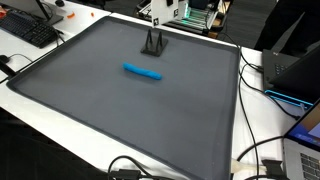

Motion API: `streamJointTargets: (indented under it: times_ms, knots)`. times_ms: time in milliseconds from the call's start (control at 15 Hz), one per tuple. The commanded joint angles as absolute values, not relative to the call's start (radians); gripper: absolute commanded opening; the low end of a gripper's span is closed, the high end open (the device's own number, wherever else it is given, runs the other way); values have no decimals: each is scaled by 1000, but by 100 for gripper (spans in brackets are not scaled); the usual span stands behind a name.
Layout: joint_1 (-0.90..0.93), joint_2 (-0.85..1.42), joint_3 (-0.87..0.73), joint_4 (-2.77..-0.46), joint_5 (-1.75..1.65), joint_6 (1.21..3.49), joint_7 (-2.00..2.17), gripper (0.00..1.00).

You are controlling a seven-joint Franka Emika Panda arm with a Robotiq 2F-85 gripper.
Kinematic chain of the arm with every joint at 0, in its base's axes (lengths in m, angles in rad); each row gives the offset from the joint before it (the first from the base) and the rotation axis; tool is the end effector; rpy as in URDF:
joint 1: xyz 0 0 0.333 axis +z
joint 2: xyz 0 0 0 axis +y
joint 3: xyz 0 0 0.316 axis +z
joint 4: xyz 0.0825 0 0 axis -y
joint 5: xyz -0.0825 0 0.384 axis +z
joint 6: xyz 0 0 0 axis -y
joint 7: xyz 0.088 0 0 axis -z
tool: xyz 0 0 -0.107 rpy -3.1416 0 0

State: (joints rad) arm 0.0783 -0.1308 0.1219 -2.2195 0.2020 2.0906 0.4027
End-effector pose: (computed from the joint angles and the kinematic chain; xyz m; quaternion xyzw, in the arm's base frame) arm 0.4916 0.1109 0.4320 -0.9853 0.1509 0.0228 0.0763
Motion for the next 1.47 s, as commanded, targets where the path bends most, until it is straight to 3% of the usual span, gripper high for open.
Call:
streamJointTargets:
  times_ms: [0, 667, 1400]
  knots:
    - [100, -77, 136, -2159, 135, 2055, 283, 1]
    - [107, -72, 136, -2155, 124, 2067, 271, 1]
    - [142, 169, 147, -2060, 90, 2192, 72, 1]
